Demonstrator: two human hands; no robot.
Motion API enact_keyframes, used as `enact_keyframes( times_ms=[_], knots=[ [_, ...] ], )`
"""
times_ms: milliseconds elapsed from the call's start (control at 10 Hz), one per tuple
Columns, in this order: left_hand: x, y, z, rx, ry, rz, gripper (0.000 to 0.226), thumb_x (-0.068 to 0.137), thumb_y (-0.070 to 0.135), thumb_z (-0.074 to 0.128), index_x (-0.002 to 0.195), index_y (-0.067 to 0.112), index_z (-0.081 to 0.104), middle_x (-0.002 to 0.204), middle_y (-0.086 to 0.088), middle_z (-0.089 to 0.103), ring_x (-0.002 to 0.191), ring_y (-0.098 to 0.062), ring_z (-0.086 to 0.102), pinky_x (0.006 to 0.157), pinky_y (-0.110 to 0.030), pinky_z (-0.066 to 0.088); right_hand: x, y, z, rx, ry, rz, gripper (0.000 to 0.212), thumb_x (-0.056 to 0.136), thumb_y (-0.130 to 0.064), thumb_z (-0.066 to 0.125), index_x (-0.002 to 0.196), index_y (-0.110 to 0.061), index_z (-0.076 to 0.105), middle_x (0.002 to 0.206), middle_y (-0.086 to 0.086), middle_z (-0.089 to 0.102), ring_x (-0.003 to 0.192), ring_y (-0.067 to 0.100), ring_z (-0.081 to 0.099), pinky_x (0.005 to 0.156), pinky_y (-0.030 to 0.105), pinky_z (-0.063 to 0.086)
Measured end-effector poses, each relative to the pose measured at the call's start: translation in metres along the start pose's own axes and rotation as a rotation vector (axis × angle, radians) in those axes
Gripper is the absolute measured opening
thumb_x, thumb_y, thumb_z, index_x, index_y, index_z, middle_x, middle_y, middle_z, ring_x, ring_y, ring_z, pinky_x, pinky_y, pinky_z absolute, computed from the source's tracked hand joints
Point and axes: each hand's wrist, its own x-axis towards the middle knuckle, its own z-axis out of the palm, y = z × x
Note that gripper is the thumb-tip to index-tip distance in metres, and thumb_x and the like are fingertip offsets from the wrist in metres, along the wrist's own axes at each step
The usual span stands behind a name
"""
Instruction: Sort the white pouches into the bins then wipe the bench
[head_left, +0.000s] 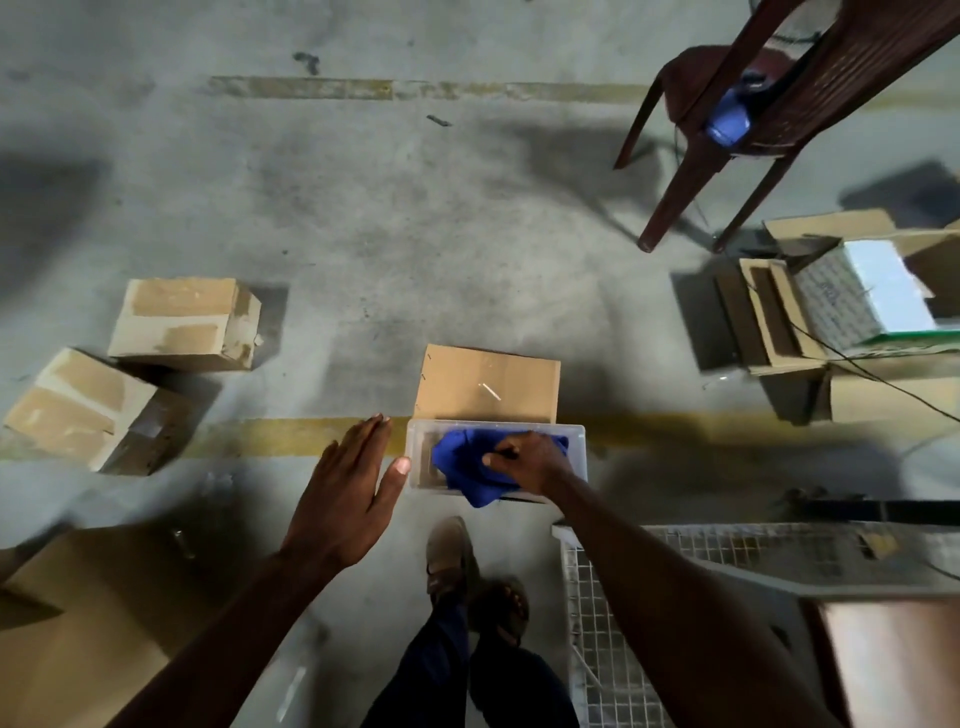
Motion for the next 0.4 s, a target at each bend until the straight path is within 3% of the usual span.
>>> enact_keyframes(
  times_ms=[100, 200, 300, 400],
  knots=[
    [-0.021, 0.031, -0.013, 0.077, -0.041, 0.100, 0.083, 0.093, 0.068, 0.007, 0.155, 0.016, 0.028, 0.161, -0.004, 0.029, 0.149, -0.019, 0.023, 0.120, -0.033, 0.013, -0.058, -0.026, -0.011, 0.101, 0.126, 0.009, 0.029, 0.097, -0.050, 0.056, 0.111, -0.027, 0.065, 0.096, -0.009, 0.066, 0.086, 0.006, 0.062, 0.077, 0.028, 0.051],
    [-0.041, 0.064, -0.020, 0.129, -0.091, 0.204, 0.080, 0.096, 0.064, 0.011, 0.152, 0.011, 0.034, 0.158, -0.009, 0.035, 0.146, -0.025, 0.031, 0.120, -0.041, 0.022, -0.127, -0.050, -0.020, 0.071, 0.318, -0.002, 0.038, 0.098, -0.054, 0.050, 0.118, -0.025, 0.062, 0.106, 0.001, 0.070, 0.095, 0.019, 0.068, 0.081, 0.039, 0.057],
    [-0.061, 0.096, -0.025, 0.155, -0.045, 0.308, 0.074, 0.097, 0.059, 0.018, 0.150, 0.009, 0.037, 0.156, -0.011, 0.038, 0.145, -0.027, 0.035, 0.119, -0.043, 0.022, -0.194, -0.066, -0.025, -0.072, 0.630, -0.033, 0.052, 0.099, -0.055, 0.045, 0.134, -0.019, 0.058, 0.128, 0.009, 0.066, 0.109, 0.030, 0.066, 0.083, 0.040, 0.055],
    [-0.086, 0.128, -0.030, 0.197, -0.012, 0.433, 0.080, 0.097, 0.063, 0.007, 0.152, 0.010, 0.032, 0.159, -0.009, 0.032, 0.148, -0.025, 0.029, 0.121, -0.042, 0.017, -0.262, -0.076, -0.025, -0.140, 0.871, -0.102, 0.058, 0.100, -0.052, 0.037, 0.140, -0.014, 0.052, 0.140, 0.013, 0.058, 0.125, 0.031, 0.058, 0.100, 0.043, 0.051]
  ],
)
